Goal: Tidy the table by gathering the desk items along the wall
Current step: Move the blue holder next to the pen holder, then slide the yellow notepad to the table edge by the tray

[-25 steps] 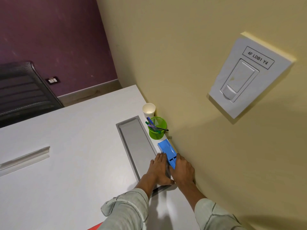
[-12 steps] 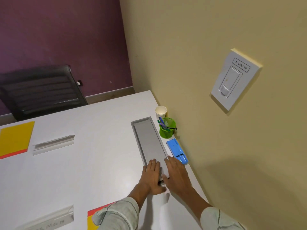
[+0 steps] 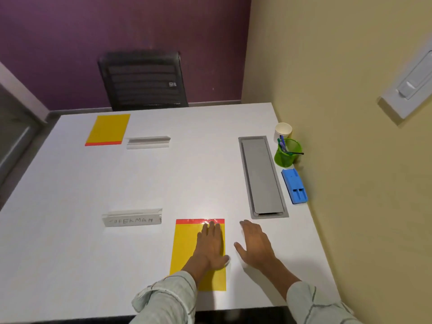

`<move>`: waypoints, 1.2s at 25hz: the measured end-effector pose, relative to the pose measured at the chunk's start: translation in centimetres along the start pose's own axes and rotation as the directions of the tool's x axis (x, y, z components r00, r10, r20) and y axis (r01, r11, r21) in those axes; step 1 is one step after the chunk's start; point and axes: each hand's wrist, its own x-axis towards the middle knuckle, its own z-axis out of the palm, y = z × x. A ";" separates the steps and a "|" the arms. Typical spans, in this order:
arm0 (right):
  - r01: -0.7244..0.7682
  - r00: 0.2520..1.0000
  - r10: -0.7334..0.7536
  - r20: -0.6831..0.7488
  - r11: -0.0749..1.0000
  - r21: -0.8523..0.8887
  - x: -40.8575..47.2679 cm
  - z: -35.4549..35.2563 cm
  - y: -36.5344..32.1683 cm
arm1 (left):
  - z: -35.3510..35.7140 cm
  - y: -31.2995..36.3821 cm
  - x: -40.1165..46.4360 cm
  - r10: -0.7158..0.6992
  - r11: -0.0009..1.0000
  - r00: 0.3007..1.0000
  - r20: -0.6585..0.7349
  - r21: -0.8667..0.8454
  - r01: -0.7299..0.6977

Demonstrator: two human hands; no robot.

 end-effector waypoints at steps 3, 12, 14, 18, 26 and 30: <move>-0.128 0.962 0.091 0.259 0.983 0.133 -0.9 1.8 -2.4 | 1.6 -1.8 -2.5 -0.139 0.986 0.990 0.026 -0.089 0.140; -0.709 0.677 0.359 0.642 0.087 0.700 -0.9 1.4 -6.6 | 2.7 -6.7 -5.6 -0.477 0.706 0.874 0.088 -0.554 0.441; -0.695 0.652 0.287 0.701 -0.143 0.705 -1.0 1.2 -5.8 | 2.1 -8.0 -5.8 -0.504 0.607 0.863 0.044 -0.693 0.390; -0.672 0.601 0.249 0.760 -0.358 0.649 -1.5 1.4 -4.1 | 1.6 -11.1 -5.6 -0.540 0.297 0.822 0.184 -0.871 0.390; -0.672 0.583 0.215 0.783 -0.415 0.614 -3.1 2.6 -3.7 | 2.4 -9.2 -6.4 -0.560 0.445 0.824 0.085 -0.808 0.386; -0.676 0.581 0.237 0.778 -0.392 0.624 -3.2 2.5 -3.6 | 1.6 -9.8 -6.1 -0.574 0.196 0.805 0.151 -0.929 0.315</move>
